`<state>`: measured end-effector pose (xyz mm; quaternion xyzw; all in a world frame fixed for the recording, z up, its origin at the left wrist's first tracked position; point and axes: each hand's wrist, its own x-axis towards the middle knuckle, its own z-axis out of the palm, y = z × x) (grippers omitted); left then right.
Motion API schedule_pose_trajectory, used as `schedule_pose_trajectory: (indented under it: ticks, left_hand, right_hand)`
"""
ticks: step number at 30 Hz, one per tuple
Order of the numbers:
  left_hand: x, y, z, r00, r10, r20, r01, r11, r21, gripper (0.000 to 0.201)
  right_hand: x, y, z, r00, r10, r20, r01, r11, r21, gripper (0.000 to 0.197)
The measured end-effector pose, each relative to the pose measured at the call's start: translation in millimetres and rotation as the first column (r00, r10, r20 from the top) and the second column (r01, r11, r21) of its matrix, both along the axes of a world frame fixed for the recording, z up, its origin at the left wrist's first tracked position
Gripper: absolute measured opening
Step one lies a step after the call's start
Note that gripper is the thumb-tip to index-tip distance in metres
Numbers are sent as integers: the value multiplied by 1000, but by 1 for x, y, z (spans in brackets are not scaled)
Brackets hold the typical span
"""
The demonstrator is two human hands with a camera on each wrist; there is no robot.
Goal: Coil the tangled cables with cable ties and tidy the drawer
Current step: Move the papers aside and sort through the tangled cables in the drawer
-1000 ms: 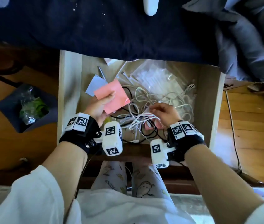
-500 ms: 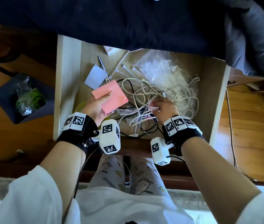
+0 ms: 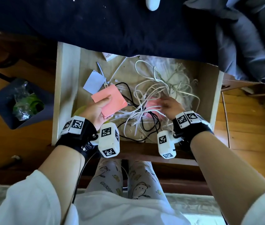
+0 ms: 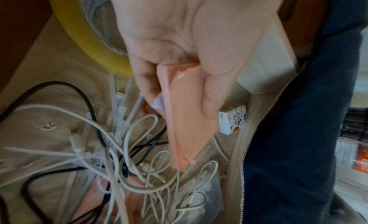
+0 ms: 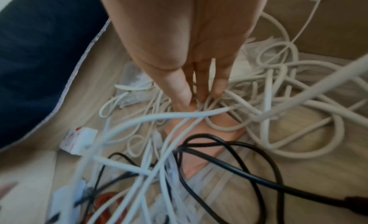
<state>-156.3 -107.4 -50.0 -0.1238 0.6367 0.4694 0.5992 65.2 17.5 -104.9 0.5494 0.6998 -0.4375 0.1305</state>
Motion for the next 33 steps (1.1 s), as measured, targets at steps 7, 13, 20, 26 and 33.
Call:
schedule_pose_trajectory:
  ticks: [7,13,20,26,33]
  left_hand:
    - [0,-2,-2,1000,-5,-11,5,1000,-26,27]
    - [0,-3,-3,1000,8,-10,-8,999,-34,27]
    - [-3,0,2,999,-28,-43,28,1000,2,28]
    - [-4,18,32,998,-30,-58,37,991,126,30]
    - [6,46,63,953,-255,-162,293,912,286,16]
  right_hand:
    - [-14,-7,-7,934,270,235,-268,963,-39,40]
    - [-15,-19,8,939,244,244,-237,970,-57,44]
    - [-4,-17,46,987,102,125,-99,995,-30,39]
    - [6,-3,97,890,-376,-258,331,922,-202,43]
    - [-6,9,145,561,-638,-528,357,761,-541,39]
